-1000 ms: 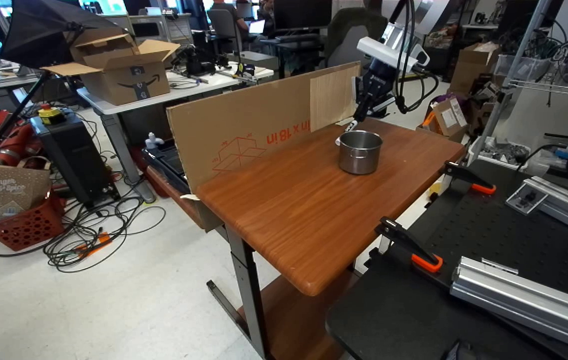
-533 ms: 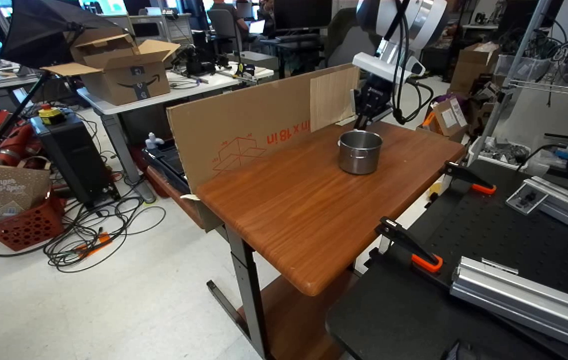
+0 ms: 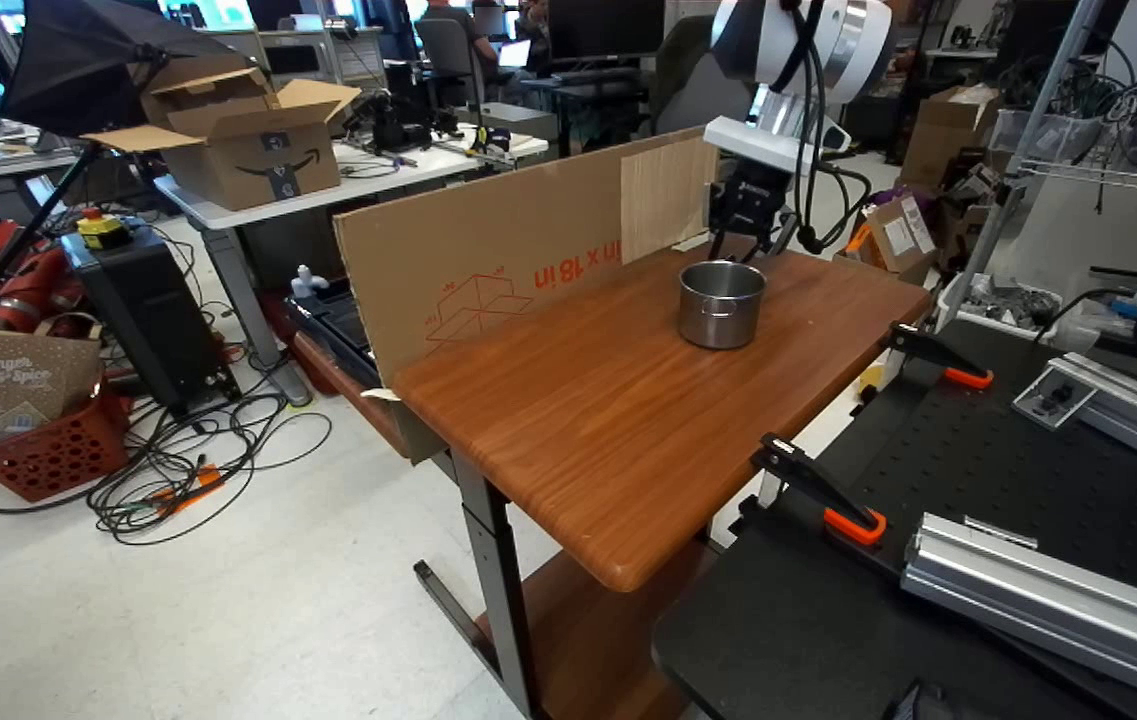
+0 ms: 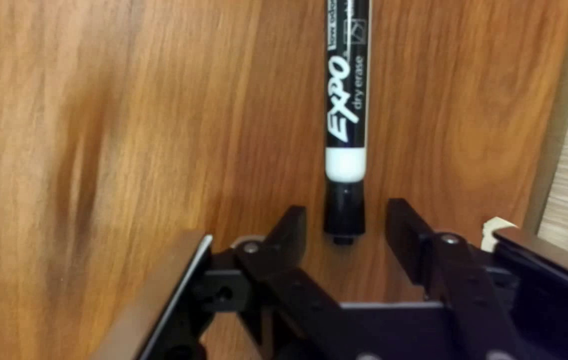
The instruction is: Remove the marker from the silver pot.
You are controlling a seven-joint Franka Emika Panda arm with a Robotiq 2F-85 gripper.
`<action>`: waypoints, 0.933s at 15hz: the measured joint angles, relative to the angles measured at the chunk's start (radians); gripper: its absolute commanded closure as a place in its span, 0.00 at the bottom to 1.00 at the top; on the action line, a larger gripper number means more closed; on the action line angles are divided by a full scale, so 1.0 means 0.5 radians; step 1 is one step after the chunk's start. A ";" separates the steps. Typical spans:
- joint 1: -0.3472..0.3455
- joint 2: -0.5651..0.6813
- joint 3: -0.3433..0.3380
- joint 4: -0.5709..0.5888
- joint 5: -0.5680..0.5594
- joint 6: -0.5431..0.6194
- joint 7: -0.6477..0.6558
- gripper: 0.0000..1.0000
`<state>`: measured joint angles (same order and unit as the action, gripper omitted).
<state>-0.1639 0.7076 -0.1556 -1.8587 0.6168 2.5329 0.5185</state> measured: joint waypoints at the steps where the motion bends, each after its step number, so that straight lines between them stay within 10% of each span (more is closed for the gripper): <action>1: 0.000 0.004 0.000 0.004 -0.013 0.000 0.009 0.12; 3: 0.000 0.008 0.000 0.010 -0.029 0.000 0.019 0.00; 14: -0.002 0.009 -0.019 0.032 -0.069 0.000 0.048 0.00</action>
<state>-0.1650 0.7120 -0.1651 -1.8429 0.5821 2.5328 0.5427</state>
